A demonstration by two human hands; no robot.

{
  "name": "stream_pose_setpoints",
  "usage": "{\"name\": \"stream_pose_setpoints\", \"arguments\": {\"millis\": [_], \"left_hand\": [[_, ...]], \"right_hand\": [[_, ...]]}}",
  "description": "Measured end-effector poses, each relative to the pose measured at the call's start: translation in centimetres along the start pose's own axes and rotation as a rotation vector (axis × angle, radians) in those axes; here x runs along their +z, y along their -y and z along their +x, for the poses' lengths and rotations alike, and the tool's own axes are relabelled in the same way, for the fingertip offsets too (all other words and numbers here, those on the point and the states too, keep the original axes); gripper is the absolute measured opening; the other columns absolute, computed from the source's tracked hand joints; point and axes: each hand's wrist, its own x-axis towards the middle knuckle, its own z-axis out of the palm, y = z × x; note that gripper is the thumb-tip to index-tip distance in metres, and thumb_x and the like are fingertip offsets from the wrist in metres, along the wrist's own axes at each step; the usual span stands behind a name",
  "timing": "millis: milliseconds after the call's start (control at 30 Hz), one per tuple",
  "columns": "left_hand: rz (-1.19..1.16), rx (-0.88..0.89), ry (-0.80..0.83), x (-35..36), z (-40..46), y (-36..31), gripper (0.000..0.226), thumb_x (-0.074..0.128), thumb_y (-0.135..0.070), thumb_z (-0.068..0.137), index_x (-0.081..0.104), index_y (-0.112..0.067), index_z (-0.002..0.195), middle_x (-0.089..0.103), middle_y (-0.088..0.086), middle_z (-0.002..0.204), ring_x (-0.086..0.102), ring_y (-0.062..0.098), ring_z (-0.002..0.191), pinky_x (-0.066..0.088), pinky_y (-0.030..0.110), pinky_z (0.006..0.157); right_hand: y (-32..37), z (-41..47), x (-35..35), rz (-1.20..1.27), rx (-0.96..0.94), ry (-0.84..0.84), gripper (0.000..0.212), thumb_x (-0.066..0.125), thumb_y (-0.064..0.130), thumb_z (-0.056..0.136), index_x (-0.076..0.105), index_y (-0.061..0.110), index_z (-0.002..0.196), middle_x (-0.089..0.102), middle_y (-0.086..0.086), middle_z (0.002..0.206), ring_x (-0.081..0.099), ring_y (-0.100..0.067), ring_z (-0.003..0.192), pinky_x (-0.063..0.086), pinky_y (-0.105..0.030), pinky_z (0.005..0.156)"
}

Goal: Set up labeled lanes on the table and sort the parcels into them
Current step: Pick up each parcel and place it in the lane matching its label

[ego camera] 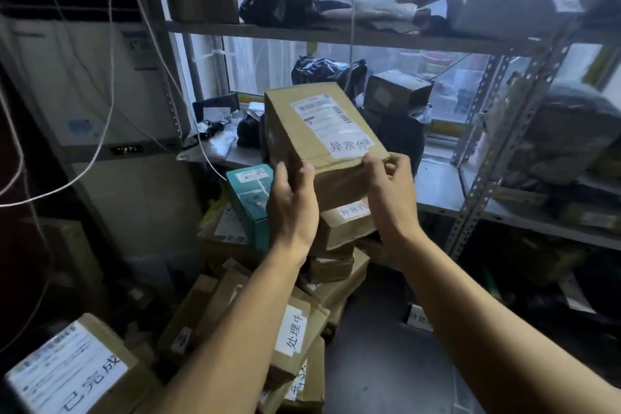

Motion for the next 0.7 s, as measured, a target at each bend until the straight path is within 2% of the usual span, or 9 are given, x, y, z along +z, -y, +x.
{"name": "stream_pose_setpoints", "arguments": {"millis": [67,133,200,300,400,500,600,700], "left_hand": [[-0.072,0.032,0.07,0.7,-2.1,-0.3,0.039,0.049,-0.052,0.088,0.061,-0.031,0.118,0.069,-0.012,0.114,0.063,0.004,0.1,0.048,0.012,0.076],[-0.111,0.03,0.145,1.9,-4.5,0.1,0.038,0.053,-0.05,0.088,0.062,-0.031,0.119,0.07,-0.012,0.116,0.063,0.005,0.108,0.05,0.024,0.09],[-0.123,0.013,0.183,3.1,-7.1,1.0,0.041,0.055,-0.052,0.083,0.063,-0.032,0.118,0.07,-0.014,0.115,0.062,0.005,0.11,0.048,0.028,0.092],[-0.124,-0.062,0.263,5.3,-11.5,2.8,0.045,0.06,-0.054,0.079,0.062,-0.037,0.121,0.069,-0.015,0.118,0.061,0.003,0.114,0.047,0.031,0.096],[-0.134,-0.148,0.332,7.3,-16.4,4.5,0.052,0.064,-0.055,0.077,0.06,-0.037,0.126,0.068,-0.013,0.122,0.06,0.006,0.118,0.046,0.035,0.102],[-0.125,-0.222,0.385,9.1,-21.9,6.7,0.052,0.067,-0.057,0.076,0.06,-0.041,0.125,0.066,-0.017,0.124,0.058,0.002,0.12,0.043,0.031,0.101],[-0.114,-0.3,0.481,11.2,-27.0,7.6,0.047,0.069,-0.06,0.074,0.058,-0.052,0.119,0.064,-0.026,0.121,0.057,-0.005,0.118,0.044,0.027,0.098],[-0.139,-0.375,0.551,13.9,-31.0,7.7,0.054,0.069,-0.053,0.073,0.058,-0.042,0.124,0.066,-0.02,0.123,0.059,0.002,0.12,0.047,0.036,0.105]], "right_hand": [[-0.3,-1.8,-2.5,0.065,-0.019,-0.04,0.036,0.056,0.061,0.075,0.052,0.035,0.101,0.065,0.012,0.102,0.065,-0.002,0.093,0.052,-0.026,0.079],[-1.2,-3.9,-5.4,0.091,-0.017,-0.082,0.036,0.057,0.063,0.075,0.053,0.037,0.099,0.066,0.012,0.1,0.064,0.004,0.088,0.052,-0.021,0.072],[-2.3,-6.1,-8.6,0.08,0.005,-0.136,0.038,0.055,0.066,0.076,0.054,0.036,0.099,0.066,0.011,0.1,0.064,0.004,0.087,0.054,-0.022,0.069],[-4.4,-9.3,-13.6,0.02,0.058,-0.199,0.03,0.055,0.062,0.084,0.054,0.036,0.1,0.065,0.008,0.104,0.064,-0.002,0.094,0.056,-0.039,0.085],[-6.4,-12.8,-18.8,-0.037,0.117,-0.233,0.019,0.058,0.047,0.095,0.055,0.034,0.108,0.065,0.008,0.105,0.063,-0.002,0.096,0.053,-0.043,0.092],[-8.7,-17.1,-23.7,-0.126,0.188,-0.249,0.029,0.054,0.045,0.097,0.055,0.029,0.121,0.06,0.004,0.119,0.058,-0.004,0.109,0.048,-0.031,0.096],[-10.2,-20.5,-28.5,-0.198,0.23,-0.283,0.014,0.051,0.043,0.098,0.061,0.037,0.107,0.059,0.009,0.115,0.054,0.003,0.108,0.041,-0.013,0.088],[-11.4,-23.0,-33.0,-0.233,0.289,-0.344,0.019,0.051,0.042,0.099,0.062,0.032,0.11,0.06,0.006,0.114,0.055,0.004,0.104,0.042,-0.009,0.087]]}}
